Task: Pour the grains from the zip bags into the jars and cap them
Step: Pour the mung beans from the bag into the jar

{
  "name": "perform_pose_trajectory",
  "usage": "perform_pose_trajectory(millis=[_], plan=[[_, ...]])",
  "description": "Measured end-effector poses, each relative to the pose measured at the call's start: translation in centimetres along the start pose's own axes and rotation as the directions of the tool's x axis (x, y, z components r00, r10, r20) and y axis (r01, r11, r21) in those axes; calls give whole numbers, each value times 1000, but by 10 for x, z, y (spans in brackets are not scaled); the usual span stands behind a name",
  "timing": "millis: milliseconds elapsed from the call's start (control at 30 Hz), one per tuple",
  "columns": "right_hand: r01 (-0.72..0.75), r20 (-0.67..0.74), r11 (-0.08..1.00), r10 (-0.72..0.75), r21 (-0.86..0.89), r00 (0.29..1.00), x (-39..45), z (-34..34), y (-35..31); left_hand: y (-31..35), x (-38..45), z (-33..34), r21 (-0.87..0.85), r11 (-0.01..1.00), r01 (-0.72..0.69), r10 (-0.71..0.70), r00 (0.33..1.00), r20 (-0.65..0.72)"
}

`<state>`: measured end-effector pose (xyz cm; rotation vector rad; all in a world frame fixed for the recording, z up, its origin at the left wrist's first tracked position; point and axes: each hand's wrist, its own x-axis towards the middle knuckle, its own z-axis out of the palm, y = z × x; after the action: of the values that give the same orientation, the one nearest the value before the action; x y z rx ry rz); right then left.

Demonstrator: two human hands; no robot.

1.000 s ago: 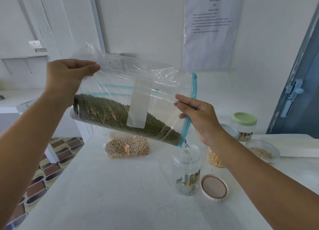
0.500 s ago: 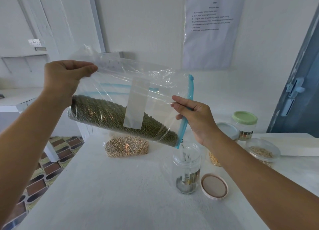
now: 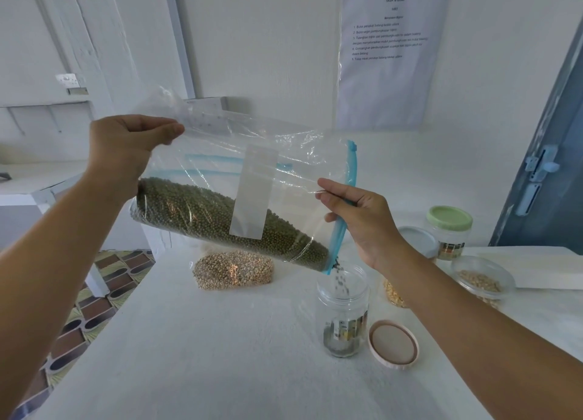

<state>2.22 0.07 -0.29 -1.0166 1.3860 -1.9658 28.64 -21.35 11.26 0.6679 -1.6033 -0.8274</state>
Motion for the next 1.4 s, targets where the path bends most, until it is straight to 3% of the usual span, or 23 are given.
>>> perform_pose_trajectory(millis=[533,833,1400], plan=[[-7,-10,1000,7,1,1000,0,-1,2,-6,-1,2,-14,1000,17,-17,1000,25],[-8,-30,1000,8,0,1000,-1,-3,-1,-6,2,-3,2,999,-44,43,994,103],[7,-16,1000,-7,19,1000,-2,-4,1,6,0,-1,0,999,-35,35,996,83]])
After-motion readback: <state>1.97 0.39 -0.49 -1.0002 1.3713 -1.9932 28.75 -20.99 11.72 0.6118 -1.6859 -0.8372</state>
